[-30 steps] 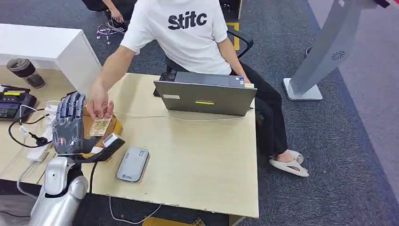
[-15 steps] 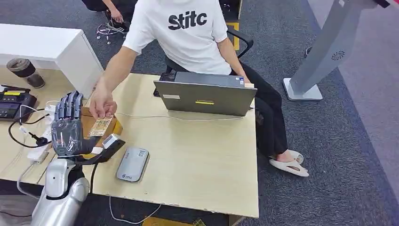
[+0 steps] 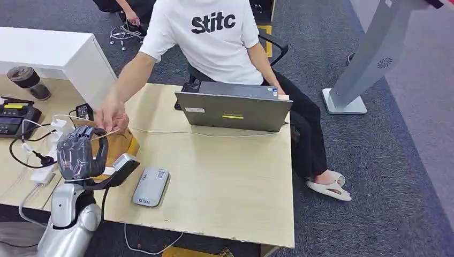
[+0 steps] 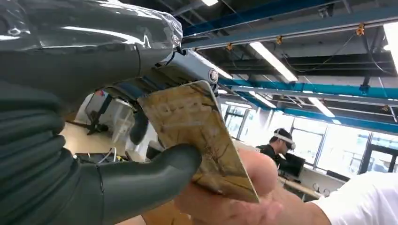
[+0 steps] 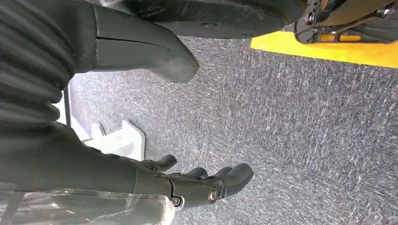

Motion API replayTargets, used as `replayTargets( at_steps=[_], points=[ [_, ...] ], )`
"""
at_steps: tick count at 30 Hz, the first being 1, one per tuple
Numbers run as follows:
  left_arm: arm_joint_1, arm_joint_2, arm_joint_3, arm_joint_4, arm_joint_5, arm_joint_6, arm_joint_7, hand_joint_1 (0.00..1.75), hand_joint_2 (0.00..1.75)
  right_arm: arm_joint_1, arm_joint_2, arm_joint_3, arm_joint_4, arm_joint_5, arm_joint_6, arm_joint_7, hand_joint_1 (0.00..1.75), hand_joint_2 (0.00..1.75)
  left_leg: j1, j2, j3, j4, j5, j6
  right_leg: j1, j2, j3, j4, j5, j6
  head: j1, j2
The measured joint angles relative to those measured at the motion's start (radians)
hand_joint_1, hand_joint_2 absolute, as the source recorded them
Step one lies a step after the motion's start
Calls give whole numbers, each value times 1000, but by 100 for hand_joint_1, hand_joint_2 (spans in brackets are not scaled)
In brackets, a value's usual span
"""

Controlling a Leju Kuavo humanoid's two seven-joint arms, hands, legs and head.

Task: Pass the card to the sensor for recognition and then transmit it.

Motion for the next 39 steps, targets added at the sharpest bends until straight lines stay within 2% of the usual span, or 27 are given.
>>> replayTargets(
  at_steps=[20,23,25,29,39],
  points=[
    [12,-15,0,0,13,-2,-19,175,175,0,0,0,0,-1,0,-1,0,175,0,0,0,0,0,0,0,0,0,0,0,0,0,0],
    [14,-18,-4,0,23,-29,-38,175,175,0,0,0,0,-1,0,-1,0,175,0,0,0,0,0,0,0,0,0,0,0,0,0,0],
    [17,-20,-25,-8,-9,-65,-36,175,175,0,0,0,0,-2,0,-1,0,175,0,0,0,0,0,0,0,0,0,0,0,0,0,0],
    [23,-22,-95,-23,-55,-142,21,175,175,0,0,0,0,-3,-3,1,0,175,0,0,0,0,0,0,0,0,0,0,0,0,0,0],
    [36,-21,-176,-24,-90,-176,55,175,175,0,0,0,0,-3,-3,1,0,175,0,0,0,0,0,0,0,0,0,0,0,0,0,0]
  ],
)
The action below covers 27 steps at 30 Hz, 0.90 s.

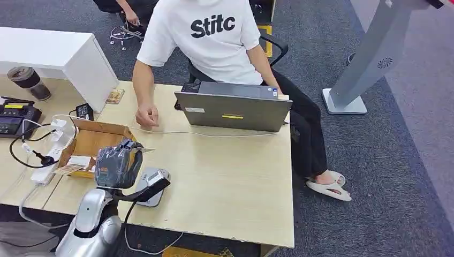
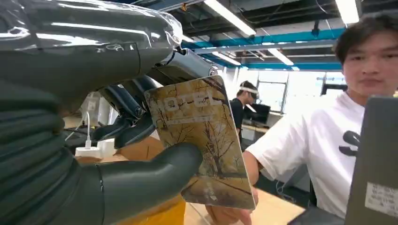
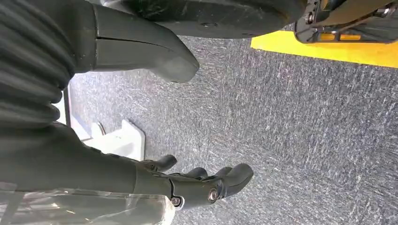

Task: Pass the card to the sensor for recognition and then transmit it.

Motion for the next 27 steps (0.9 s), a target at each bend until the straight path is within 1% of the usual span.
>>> replayTargets(
  at_steps=[9,14,18,24,27],
  points=[
    [7,0,-24,31,-21,-22,16,175,175,0,0,0,0,0,1,1,0,175,0,0,0,0,0,0,0,0,0,0,0,0,0,0],
    [11,1,-38,54,-69,-70,65,175,175,0,0,0,0,-3,1,2,0,175,0,0,0,0,0,0,0,0,0,0,0,0,0,0],
    [16,1,-39,76,-73,-91,83,175,175,0,0,0,0,-2,1,3,0,175,0,0,0,0,0,0,0,0,0,0,0,0,0,0],
    [16,1,-39,124,-121,-93,105,175,175,0,0,0,0,-2,2,6,0,175,0,0,0,0,0,0,0,0,0,0,0,0,0,0],
    [16,0,-42,153,-140,-92,108,175,175,0,0,0,0,-1,2,7,0,175,0,0,0,0,0,0,0,0,0,0,0,0,0,0]
  ],
)
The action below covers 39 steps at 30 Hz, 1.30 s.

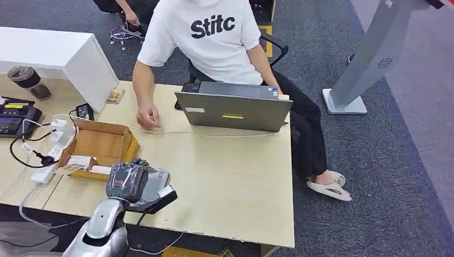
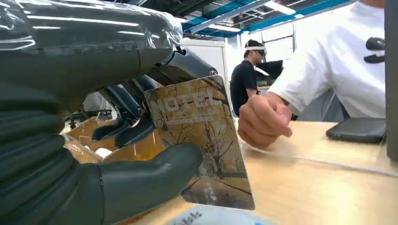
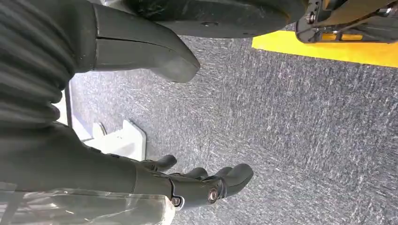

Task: Pass the card to the sensor for recognition and then transmit it.

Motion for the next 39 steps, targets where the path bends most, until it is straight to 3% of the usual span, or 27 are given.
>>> replayTargets(
  at_steps=[16,39],
  points=[
    [-25,-11,-29,73,-13,0,0,175,175,-1,0,0,0,2,0,3,0,175,0,0,1,0,0,0,0,0,1,0,0,0,0,0],
    [-33,-2,-44,59,-10,8,11,175,175,0,0,0,0,-2,0,3,0,175,0,0,1,0,0,0,0,0,1,0,0,0,0,0]
  ],
)
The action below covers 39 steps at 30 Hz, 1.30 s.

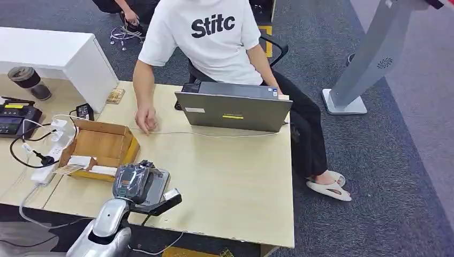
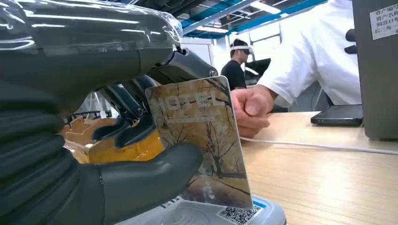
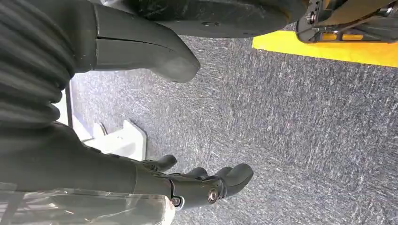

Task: Pass the card to the sensor for recognition and then transmit it.

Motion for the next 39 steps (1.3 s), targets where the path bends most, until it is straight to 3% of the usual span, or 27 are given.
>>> replayTargets(
  at_steps=[7,26,34,39],
  points=[
    [-12,17,0,-19,9,16,6,175,175,0,0,0,0,2,0,0,0,175,0,0,0,0,0,0,0,0,0,0,0,0,0,0],
    [-228,94,26,-39,-6,53,-21,175,175,0,0,2,-5,19,13,-5,0,175,0,0,-1,0,1,-1,0,0,-1,0,0,0,0,0],
    [-256,103,30,-39,1,65,-23,175,175,0,0,2,-5,18,14,-5,0,175,0,0,-1,0,1,-1,0,0,-1,0,0,0,0,0],
    [-264,103,48,-39,61,99,-37,175,175,0,0,2,-5,19,14,-5,0,175,0,0,-1,0,1,-1,0,1,-1,0,0,0,0,0]
  ],
)
